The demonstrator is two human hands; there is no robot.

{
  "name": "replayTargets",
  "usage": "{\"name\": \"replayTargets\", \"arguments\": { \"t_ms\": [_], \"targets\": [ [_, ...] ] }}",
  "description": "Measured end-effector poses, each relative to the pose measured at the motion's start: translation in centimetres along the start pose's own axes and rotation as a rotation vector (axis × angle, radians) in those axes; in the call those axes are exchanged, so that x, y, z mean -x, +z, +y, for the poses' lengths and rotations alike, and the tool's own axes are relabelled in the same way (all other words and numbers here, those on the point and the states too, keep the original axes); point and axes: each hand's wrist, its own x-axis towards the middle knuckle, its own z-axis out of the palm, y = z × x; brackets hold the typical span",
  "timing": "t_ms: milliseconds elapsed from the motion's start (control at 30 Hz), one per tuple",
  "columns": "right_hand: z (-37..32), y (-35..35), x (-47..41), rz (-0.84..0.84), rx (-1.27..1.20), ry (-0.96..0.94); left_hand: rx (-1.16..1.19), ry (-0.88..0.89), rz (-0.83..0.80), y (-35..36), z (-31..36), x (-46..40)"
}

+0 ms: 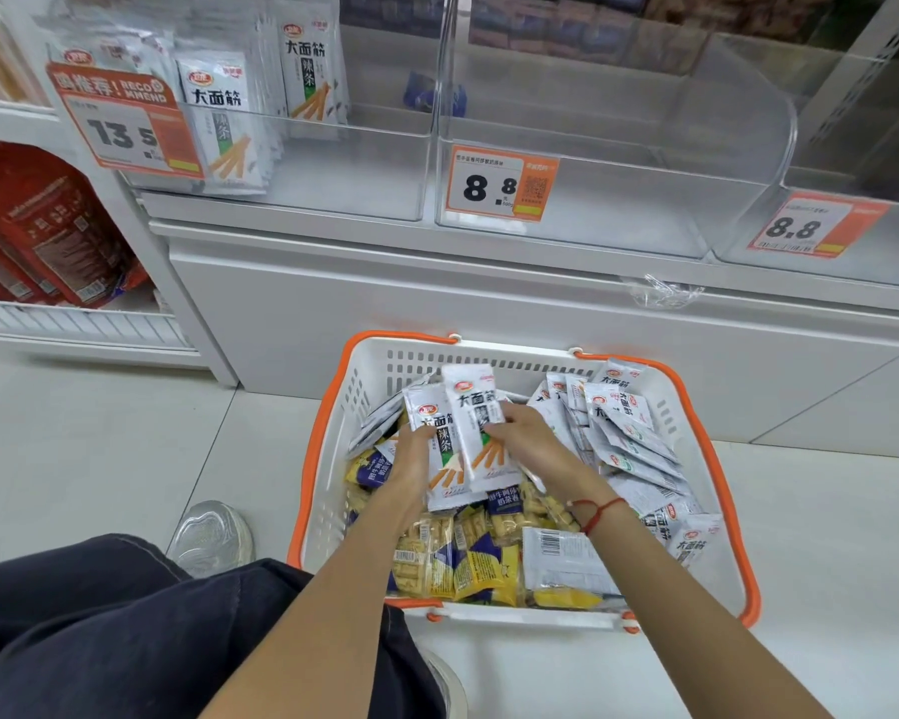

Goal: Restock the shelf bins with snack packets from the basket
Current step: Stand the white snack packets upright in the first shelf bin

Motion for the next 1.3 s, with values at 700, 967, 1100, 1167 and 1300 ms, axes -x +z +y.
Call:
{"name": "replayTargets", "arguments": {
  "t_ms": [700,967,1100,1167,1300],
  "targets": [
    [-8.0,0.7,-0.4,-0.018,0.146,-0.345,0.084,0.265,-0.062,0.8,12.4,5.1],
    [-18.4,0.5,-0.6,0.025,0.167,-0.719,-0.311,0.589,0.081,-4.8,22.6,8.5],
    [-23.7,2.6,-1.5,0.078,0.227,-0.892,-0.470,0.793,-0.004,-9.7,27.6,11.3],
    [-26.6,3.4,-1.9,0.127,0.255,-0.958,-0.508,0.904,0.001,-12.1,30.2,11.4],
    [-31.6,4.8,-4.1,0.224,0.149,-1.035,-0.613,1.096,0.121,-15.3,34.7,10.5]
  ]
}}
